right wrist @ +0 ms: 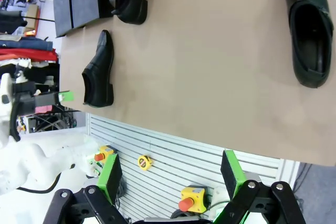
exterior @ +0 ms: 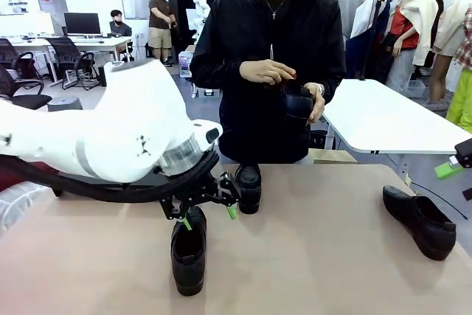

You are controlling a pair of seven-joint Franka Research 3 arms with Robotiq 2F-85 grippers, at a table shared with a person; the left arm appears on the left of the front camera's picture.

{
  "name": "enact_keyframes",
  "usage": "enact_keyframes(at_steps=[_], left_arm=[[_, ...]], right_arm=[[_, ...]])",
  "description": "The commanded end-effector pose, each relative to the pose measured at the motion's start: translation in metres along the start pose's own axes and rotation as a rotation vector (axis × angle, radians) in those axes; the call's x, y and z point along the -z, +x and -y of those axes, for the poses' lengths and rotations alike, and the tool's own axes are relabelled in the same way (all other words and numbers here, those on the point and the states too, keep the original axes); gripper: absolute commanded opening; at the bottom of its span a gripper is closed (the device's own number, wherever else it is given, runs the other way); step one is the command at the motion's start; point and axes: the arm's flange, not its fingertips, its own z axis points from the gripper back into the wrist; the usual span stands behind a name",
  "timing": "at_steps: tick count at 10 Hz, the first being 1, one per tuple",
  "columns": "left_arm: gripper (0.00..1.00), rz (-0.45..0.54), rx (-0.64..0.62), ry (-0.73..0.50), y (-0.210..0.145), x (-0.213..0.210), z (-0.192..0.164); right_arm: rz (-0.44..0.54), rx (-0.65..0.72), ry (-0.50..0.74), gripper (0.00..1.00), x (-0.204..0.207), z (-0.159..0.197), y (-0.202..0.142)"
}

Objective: Organize the shoes by placing them on the stand.
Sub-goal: Place the Shoe from the middle of the table onto the Shoes Stand.

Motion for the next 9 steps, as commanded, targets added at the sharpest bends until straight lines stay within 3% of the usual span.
enact_keyframes(at_steps=[1,6,7,8,9], left_arm=[[1.0,0.035,-0.054,0.07,0.012,0.04,0.004],[1.0,-0.072,-0.157,0.234,0.035,0.122,0.004],[1.0,-0.075,-0.153,0.237,0.036,0.127,0.006],[0.94,-0.006,-0.17,0.283,0.037,0.129,0.008],[0.34,0.007,-0.158,0.316,0.036,0.13,0.007]], right_arm=[[0.004,0.012,0.028,1.0,-0.002,-0.003,0.002],[0.004,0.012,0.028,1.0,-0.002,-0.003,0.002],[0.004,0.012,0.028,1.0,-0.002,-0.003,0.002],[0.004,0.012,0.028,1.0,-0.002,-0.003,0.002],[0.004,0.012,0.028,1.0,-0.002,-0.003,0.002]])
